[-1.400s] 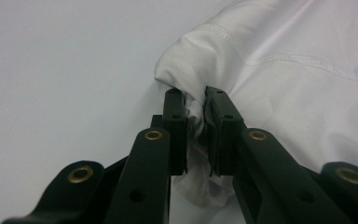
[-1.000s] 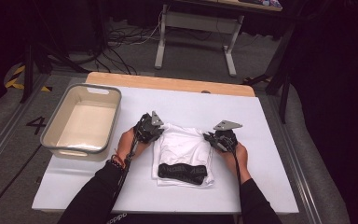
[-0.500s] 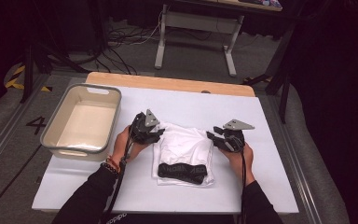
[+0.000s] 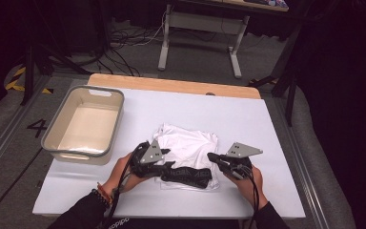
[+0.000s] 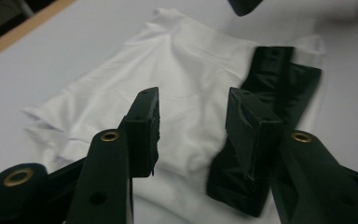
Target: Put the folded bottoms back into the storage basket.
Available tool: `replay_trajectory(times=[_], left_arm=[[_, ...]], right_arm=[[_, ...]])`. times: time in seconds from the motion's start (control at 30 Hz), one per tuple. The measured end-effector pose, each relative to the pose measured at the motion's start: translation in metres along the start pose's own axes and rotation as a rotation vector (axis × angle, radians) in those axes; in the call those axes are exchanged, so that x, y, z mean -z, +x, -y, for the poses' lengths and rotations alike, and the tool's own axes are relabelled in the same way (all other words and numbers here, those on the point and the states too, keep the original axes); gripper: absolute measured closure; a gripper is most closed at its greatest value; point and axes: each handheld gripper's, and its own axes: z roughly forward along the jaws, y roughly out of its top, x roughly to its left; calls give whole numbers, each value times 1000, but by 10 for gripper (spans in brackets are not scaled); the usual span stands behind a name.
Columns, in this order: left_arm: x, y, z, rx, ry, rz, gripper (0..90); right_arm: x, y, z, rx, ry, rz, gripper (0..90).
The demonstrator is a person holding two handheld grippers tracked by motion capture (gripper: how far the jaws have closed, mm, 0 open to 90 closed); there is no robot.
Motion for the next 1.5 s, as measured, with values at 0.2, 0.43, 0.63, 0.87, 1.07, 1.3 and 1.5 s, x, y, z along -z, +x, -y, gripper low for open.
replay_trajectory(times=[0.2, 0.43, 0.63, 0.87, 1.07, 1.3, 1.5], left_arm=[[-9, -20, 10, -38, 83, 48, 513], [-20, -25, 16, -46, 153, 82, 595], [-24, -28, 19, -41, 163, 95, 690], [-24, -26, 19, -31, 158, 102, 895], [-22, -28, 17, -49, 151, 86, 896], [-13, -22, 14, -21, 107, 48, 602], [-11, -17, 15, 0, 96, 39, 532]], right_arm=[[0, 18, 13, -39, 55, -67, 642], [-6, 26, 24, 0, 145, -80, 636], [-5, 33, 34, 36, 143, -46, 466], [-4, 31, 35, 38, 153, -36, 457], [-1, 35, 29, 54, 133, -64, 329], [-10, 40, 29, 107, 165, -64, 501], [-2, 41, 27, 148, 181, -83, 833]])
